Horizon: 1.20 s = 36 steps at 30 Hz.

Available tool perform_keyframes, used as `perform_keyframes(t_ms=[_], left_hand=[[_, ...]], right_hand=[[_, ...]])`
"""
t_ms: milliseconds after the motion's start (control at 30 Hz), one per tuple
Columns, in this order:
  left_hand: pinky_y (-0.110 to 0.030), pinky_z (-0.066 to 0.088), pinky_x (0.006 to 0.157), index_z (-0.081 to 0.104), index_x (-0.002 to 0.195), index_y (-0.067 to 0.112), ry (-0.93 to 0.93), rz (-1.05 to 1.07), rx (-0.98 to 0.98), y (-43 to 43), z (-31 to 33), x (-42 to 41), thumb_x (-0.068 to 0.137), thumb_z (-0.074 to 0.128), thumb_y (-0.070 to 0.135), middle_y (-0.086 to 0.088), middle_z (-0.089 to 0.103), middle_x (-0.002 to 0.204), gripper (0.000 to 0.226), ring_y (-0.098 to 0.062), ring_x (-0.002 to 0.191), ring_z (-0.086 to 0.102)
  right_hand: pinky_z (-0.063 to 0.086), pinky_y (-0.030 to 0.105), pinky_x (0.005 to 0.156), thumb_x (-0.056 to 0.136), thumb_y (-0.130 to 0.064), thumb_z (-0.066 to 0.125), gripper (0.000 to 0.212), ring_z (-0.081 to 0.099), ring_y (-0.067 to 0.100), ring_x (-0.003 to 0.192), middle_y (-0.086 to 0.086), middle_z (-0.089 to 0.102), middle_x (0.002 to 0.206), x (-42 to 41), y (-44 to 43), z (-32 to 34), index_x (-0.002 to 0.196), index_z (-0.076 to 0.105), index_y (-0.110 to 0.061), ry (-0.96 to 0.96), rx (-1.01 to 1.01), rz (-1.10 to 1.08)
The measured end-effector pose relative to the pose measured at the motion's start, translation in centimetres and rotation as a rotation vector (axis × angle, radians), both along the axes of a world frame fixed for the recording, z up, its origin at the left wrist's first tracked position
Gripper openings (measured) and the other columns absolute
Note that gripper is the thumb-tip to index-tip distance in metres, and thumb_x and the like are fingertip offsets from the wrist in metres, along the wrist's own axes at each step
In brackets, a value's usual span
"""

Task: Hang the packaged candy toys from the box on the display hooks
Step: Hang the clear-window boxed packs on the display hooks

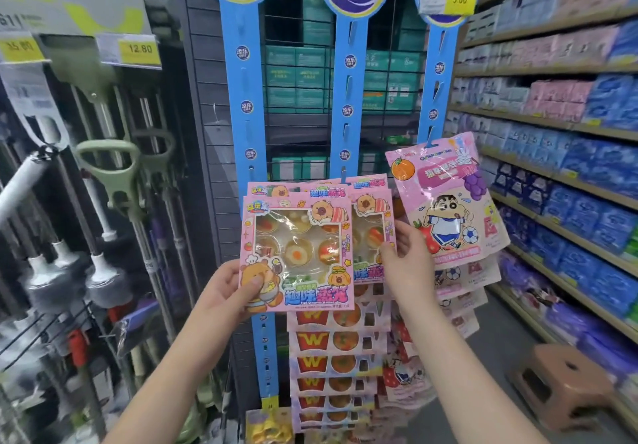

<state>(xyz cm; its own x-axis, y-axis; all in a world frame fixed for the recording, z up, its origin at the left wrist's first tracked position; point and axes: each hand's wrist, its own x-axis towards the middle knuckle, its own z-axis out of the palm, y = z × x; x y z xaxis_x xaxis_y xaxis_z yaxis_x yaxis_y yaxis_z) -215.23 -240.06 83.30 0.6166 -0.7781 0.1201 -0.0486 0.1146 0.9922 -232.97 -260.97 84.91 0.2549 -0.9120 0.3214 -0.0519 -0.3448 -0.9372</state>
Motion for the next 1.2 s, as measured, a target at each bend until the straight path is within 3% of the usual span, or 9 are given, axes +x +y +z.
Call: perform_keyframes(t_ms=[133, 300, 500, 633, 733, 867, 1000, 1067, 1200], left_hand=[[-0.056, 0.052, 0.104, 0.054, 0.128, 0.013, 0.0, -0.024, -0.001, -1.2, 0.4, -0.7, 0.089, 0.07, 0.038, -0.006, 0.078, 0.116, 0.049, -0.028, 0.106, 0.076], [-0.052, 0.054, 0.1, 0.054, 0.13, 0.016, -0.017, -0.065, -0.049, -3.3, 1.1, -1.2, 0.056, 0.086, 0.071, -0.005, 0.076, 0.121, 0.097, -0.028, 0.109, 0.075], [-0.033, 0.065, 0.077, 0.051, 0.134, 0.018, -0.023, -0.079, -0.111, -6.6, 3.3, -1.9, 0.091, 0.065, 0.035, -0.003, 0.076, 0.12, 0.048, -0.026, 0.104, 0.077], [-0.04, 0.063, 0.085, 0.043, 0.146, 0.031, -0.122, -0.052, -0.165, -8.6, 5.7, -1.9, 0.096, 0.062, 0.031, 0.002, 0.075, 0.124, 0.053, -0.02, 0.109, 0.075], [-0.033, 0.064, 0.082, 0.037, 0.149, 0.042, -0.183, -0.005, -0.201, -10.0, 7.4, -1.5, 0.099, 0.063, 0.028, 0.005, 0.075, 0.122, 0.058, -0.014, 0.106, 0.076], [-0.03, 0.064, 0.079, 0.036, 0.146, 0.046, -0.17, -0.015, -0.207, -10.5, 8.2, -1.4, 0.1, 0.063, 0.024, 0.007, 0.077, 0.12, 0.059, -0.014, 0.104, 0.076], [-0.038, 0.064, 0.084, 0.034, 0.148, 0.046, -0.194, -0.003, -0.185, -10.2, 6.9, -1.7, 0.096, 0.066, 0.027, 0.007, 0.077, 0.117, 0.064, -0.016, 0.104, 0.076], [-0.042, 0.063, 0.088, 0.033, 0.147, 0.047, -0.201, 0.006, -0.166, -10.0, 6.0, -1.9, 0.09, 0.068, 0.034, 0.009, 0.077, 0.116, 0.068, -0.016, 0.105, 0.076], [-0.047, 0.063, 0.088, 0.035, 0.139, 0.056, -0.199, 0.013, -0.13, -9.6, 4.7, -2.1, 0.083, 0.069, 0.042, 0.009, 0.075, 0.121, 0.067, -0.015, 0.109, 0.075]], right_hand=[[0.042, 0.014, 0.088, 0.1, -0.025, 0.061, 0.032, 0.055, -0.003, 0.119, -0.022, 0.059, 0.126, -1.2, 1.1, 0.2, 0.128, 0.053, -0.038, -0.016, -0.017, 0.057], [0.045, 0.013, 0.093, 0.099, -0.044, 0.058, 0.036, 0.055, -0.014, 0.116, -0.03, 0.057, 0.128, -2.5, 2.6, 0.5, 0.135, 0.051, -0.042, -0.003, -0.066, 0.178], [0.046, 0.007, 0.089, 0.1, -0.032, 0.062, 0.053, 0.054, -0.022, 0.114, -0.048, 0.054, 0.122, -2.3, 1.3, 2.2, 0.139, 0.039, -0.058, -0.005, -0.064, 0.315], [0.042, -0.002, 0.082, 0.101, -0.03, 0.06, 0.05, 0.05, -0.027, 0.112, -0.048, 0.049, 0.124, -1.7, -0.6, 4.8, 0.131, 0.038, -0.063, -0.057, -0.087, 0.301], [0.042, 0.009, 0.094, 0.101, -0.035, 0.06, 0.056, 0.049, -0.017, 0.121, -0.031, 0.049, 0.14, -1.0, -2.0, 6.2, 0.149, 0.036, -0.048, -0.063, -0.123, 0.281], [0.044, 0.029, 0.11, 0.1, -0.04, 0.06, 0.056, 0.049, -0.002, 0.133, -0.023, 0.052, 0.146, -0.6, -3.2, 6.5, 0.149, 0.035, -0.052, -0.036, -0.137, 0.276], [0.043, 0.0, 0.084, 0.102, -0.027, 0.059, 0.052, 0.049, -0.024, 0.117, -0.036, 0.049, 0.139, -1.1, -2.9, 5.5, 0.139, 0.039, -0.058, -0.027, -0.134, 0.305], [0.042, -0.004, 0.081, 0.103, -0.024, 0.058, 0.053, 0.047, -0.031, 0.111, -0.039, 0.046, 0.138, -1.3, -2.8, 4.7, 0.135, 0.037, -0.061, -0.005, -0.136, 0.318], [0.042, 0.023, 0.111, 0.101, -0.029, 0.06, 0.059, 0.046, -0.011, 0.132, -0.034, 0.041, 0.15, -1.4, -2.7, 3.5, 0.146, 0.035, -0.06, 0.026, -0.143, 0.301]])
